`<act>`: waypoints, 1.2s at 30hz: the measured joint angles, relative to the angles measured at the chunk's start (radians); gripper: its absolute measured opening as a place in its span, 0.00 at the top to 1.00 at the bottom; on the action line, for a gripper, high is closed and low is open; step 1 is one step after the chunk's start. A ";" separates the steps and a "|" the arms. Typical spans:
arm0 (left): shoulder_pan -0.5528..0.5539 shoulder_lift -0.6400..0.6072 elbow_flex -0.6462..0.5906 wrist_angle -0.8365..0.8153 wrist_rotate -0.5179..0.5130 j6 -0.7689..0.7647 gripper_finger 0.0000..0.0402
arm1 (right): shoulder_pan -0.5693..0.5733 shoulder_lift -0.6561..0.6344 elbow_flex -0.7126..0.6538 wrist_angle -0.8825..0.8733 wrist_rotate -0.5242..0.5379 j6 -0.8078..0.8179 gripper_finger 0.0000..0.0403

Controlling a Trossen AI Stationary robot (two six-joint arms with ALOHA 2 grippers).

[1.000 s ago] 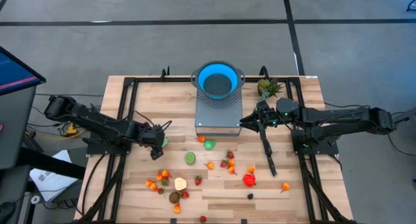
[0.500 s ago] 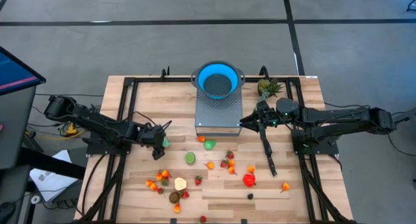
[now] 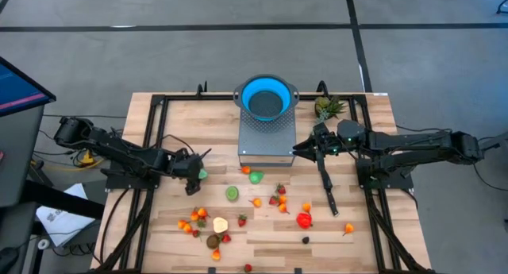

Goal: Pick & Place Fruit
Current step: Put the left sliced pear into the strainer bowl

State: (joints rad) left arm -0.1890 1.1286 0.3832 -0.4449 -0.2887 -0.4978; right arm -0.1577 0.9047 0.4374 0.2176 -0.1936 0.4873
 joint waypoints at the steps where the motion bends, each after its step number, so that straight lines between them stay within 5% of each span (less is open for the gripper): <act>1: 0.000 0.000 0.000 0.001 0.000 0.018 0.26 | 0.000 0.000 0.000 0.000 0.000 0.000 0.71; 23: 0.000 0.000 0.000 0.020 0.009 0.154 0.27 | 0.000 0.000 0.000 0.000 0.000 0.002 0.71; 36: 0.000 0.000 0.000 0.021 0.028 0.150 0.42 | 0.000 0.000 0.000 0.000 0.000 0.002 0.71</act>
State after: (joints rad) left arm -0.1890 1.1286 0.3832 -0.4240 -0.2611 -0.3473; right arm -0.1577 0.9047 0.4374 0.2180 -0.1932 0.4892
